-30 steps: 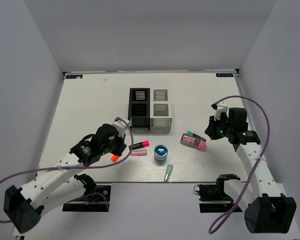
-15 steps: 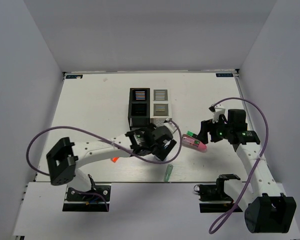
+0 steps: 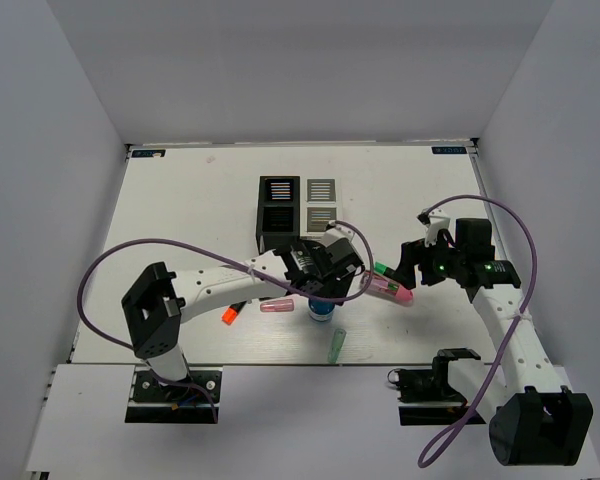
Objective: Sort the stationery into containers
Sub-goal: Pick up the stationery from the center of the board.
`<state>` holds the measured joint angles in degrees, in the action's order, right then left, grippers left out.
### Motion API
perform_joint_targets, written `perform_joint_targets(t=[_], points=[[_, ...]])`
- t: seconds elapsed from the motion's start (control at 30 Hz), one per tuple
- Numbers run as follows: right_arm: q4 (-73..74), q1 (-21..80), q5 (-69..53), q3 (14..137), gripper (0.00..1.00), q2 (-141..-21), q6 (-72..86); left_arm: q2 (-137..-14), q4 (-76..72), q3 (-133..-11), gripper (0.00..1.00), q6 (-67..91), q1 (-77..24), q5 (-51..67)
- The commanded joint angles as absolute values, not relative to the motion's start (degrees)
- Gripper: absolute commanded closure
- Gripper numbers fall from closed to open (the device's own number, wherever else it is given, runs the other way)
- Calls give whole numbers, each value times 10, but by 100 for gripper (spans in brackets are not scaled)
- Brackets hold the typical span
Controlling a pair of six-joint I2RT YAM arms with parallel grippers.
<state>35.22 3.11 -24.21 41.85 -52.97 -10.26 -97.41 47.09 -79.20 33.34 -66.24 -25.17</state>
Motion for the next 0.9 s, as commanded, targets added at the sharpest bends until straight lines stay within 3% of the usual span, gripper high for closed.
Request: perform_joint_targets(t=[0.0,0.63,0.8,0.87], points=[[358,33,-254,441,17,-526,-103,-961,495,-796,0,371,-658,-221],[357,32,-250,441,17,-526,-101,-1027,477,-780,0,392,-670,-142],[357,33,-250,441,17,-523,-103,-1049,474,-786,6,395,-669,-148],[358,32,-248,441,17,-522,-105,-1054,474,-787,13,396,-669,-148]])
